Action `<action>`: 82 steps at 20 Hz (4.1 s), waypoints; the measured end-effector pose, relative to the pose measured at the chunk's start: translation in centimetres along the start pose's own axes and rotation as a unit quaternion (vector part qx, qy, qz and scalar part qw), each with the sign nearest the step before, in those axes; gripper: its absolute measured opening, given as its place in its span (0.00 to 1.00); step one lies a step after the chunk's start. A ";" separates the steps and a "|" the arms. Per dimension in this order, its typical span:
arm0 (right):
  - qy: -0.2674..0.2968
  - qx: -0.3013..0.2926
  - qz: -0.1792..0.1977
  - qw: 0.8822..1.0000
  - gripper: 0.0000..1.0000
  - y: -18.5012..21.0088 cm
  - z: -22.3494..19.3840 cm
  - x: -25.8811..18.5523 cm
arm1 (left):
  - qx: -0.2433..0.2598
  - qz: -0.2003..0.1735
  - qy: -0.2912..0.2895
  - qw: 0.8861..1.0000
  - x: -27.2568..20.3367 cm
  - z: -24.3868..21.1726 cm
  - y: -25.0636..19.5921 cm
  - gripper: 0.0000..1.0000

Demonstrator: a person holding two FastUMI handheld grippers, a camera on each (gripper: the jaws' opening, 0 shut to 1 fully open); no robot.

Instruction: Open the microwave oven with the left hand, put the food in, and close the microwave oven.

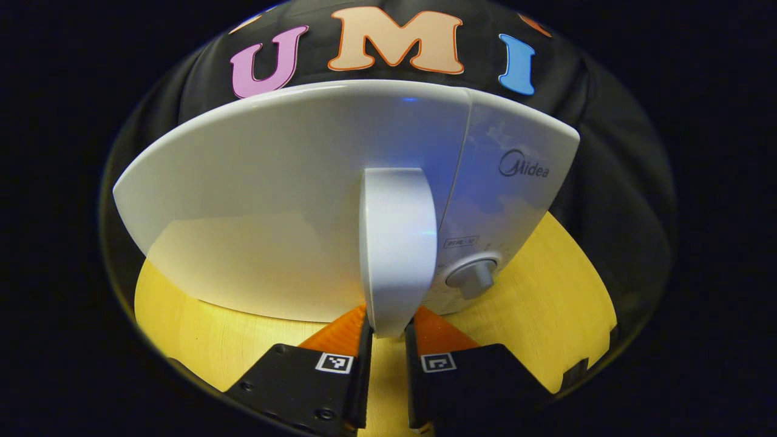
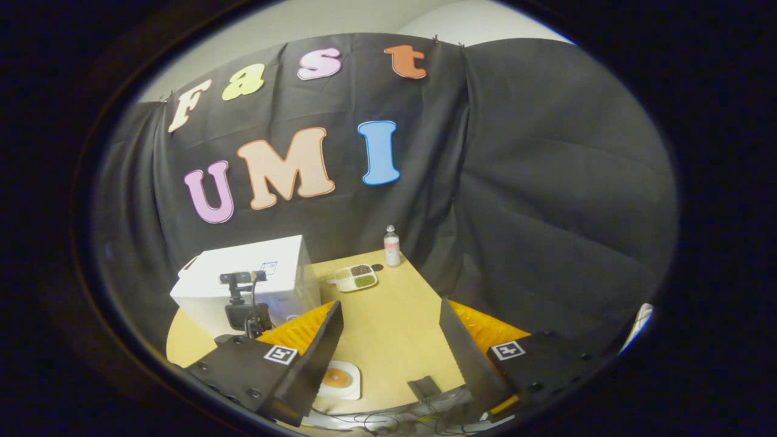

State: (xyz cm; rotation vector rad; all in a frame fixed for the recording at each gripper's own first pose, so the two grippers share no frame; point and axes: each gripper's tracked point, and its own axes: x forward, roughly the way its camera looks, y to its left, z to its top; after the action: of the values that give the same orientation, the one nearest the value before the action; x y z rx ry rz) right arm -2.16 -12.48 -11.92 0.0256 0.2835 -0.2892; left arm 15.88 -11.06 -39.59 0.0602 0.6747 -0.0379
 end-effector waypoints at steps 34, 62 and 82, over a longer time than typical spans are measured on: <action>0.068 -0.058 0.152 0.984 0.99 2.6 -6.0 3.2 | -0.002 0.034 -0.024 0.999 -9.5 -7.3 2.4 0.08; 0.175 -0.153 0.288 0.929 0.92 10.6 -17.3 5.6 | -0.175 0.206 -0.026 0.963 -25.1 -15.5 16.1 0.80; 0.258 -0.151 0.207 0.932 0.94 17.7 -26.8 5.5 | -0.253 0.185 -0.026 0.949 -31.4 -19.7 30.6 0.88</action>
State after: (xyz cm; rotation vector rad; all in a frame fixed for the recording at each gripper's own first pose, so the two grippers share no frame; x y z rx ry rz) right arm 0.64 4.75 -39.48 -0.1436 0.8314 0.1921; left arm -19.18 21.31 -33.97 -0.3087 0.5941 0.4943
